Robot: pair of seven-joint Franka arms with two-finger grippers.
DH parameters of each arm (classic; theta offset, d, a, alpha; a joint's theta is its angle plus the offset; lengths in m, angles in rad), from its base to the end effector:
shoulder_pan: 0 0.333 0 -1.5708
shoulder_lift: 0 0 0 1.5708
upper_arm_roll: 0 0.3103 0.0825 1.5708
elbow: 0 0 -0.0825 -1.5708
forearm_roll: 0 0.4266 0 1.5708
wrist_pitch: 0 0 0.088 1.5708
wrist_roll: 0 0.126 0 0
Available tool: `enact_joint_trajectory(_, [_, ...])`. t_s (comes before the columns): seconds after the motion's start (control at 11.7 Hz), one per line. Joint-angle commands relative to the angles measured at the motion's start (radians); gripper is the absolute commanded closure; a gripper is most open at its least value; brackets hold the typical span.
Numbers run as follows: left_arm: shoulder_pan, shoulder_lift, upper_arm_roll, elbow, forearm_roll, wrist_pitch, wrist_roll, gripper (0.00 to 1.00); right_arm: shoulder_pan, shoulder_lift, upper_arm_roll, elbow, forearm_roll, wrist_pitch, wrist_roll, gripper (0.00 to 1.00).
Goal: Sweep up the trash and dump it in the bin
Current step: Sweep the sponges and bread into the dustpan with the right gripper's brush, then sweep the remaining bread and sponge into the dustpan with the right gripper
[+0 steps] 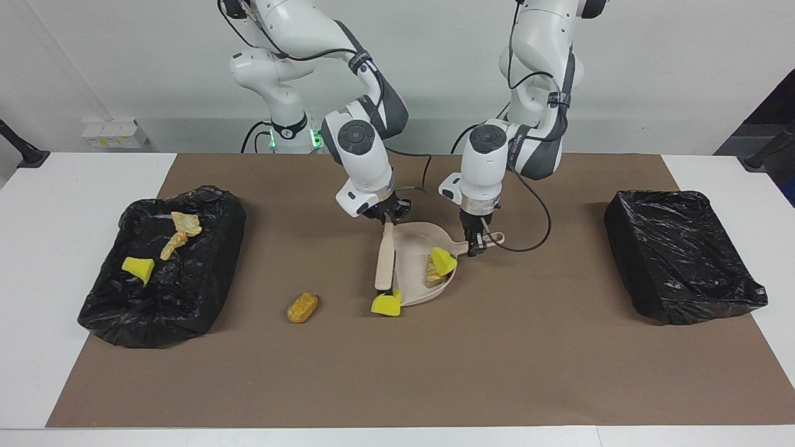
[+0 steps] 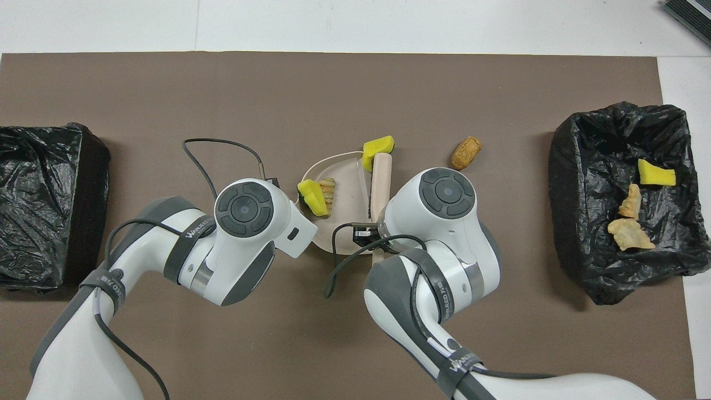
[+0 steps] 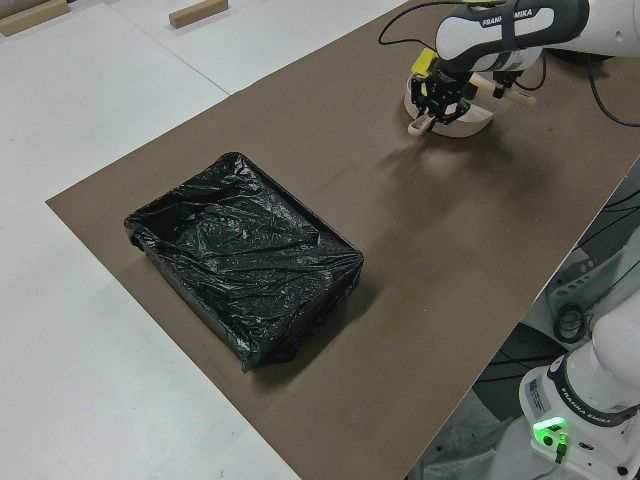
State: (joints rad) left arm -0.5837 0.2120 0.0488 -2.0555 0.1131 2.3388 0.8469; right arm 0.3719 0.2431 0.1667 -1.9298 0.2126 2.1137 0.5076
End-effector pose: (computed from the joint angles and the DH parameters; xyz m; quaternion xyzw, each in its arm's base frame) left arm 0.5375 -0.3149 0.2894 -0.7442 0.6653 -0.0278 0.0521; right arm 0.5390 0.3348 0.3135 -0.9926 0.0438 0.0794 0.0802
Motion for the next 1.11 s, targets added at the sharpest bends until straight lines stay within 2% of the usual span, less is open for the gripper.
enact_joint_trajectory(0.0, [-0.001, -0.026, 0.003, -0.046, 0.017, 0.017, -0.097, 1.00, -0.043, -0.033, 0.001, 0.049, 0.005, -0.131, -0.052, 1.00])
enact_joint_trajectory(0.17, [0.001, -0.026, 0.005, -0.046, 0.017, 0.014, -0.118, 1.00, -0.086, -0.076, -0.006, 0.061, -0.018, -0.219, -0.054, 1.00])
enact_joint_trajectory(0.26, [0.001, -0.026, 0.005, -0.046, 0.017, 0.011, -0.156, 1.00, -0.102, -0.082, -0.006, 0.061, -0.072, -0.236, -0.055, 1.00])
enact_joint_trajectory(0.43, [-0.005, -0.025, 0.005, -0.038, 0.017, -0.001, -0.189, 1.00, -0.143, -0.085, -0.003, 0.051, -0.174, -0.235, -0.116, 1.00])
enact_joint_trajectory(0.6, [-0.008, -0.023, 0.006, -0.026, 0.019, -0.032, -0.189, 1.00, -0.232, -0.073, -0.004, 0.052, -0.206, -0.222, -0.216, 1.00])
enact_joint_trajectory(0.69, [-0.008, -0.020, 0.006, -0.012, 0.020, -0.051, -0.190, 1.00, -0.276, -0.067, -0.003, 0.052, -0.273, -0.219, -0.240, 1.00])
enact_joint_trajectory(0.86, [-0.008, -0.016, 0.006, 0.015, 0.060, -0.090, -0.189, 1.00, -0.368, -0.061, -0.003, 0.051, -0.346, -0.215, -0.297, 1.00])
enact_joint_trajectory(1.03, [-0.008, -0.011, 0.006, 0.043, 0.108, -0.131, -0.189, 1.00, -0.400, -0.029, -0.001, 0.060, -0.439, -0.210, -0.348, 1.00])
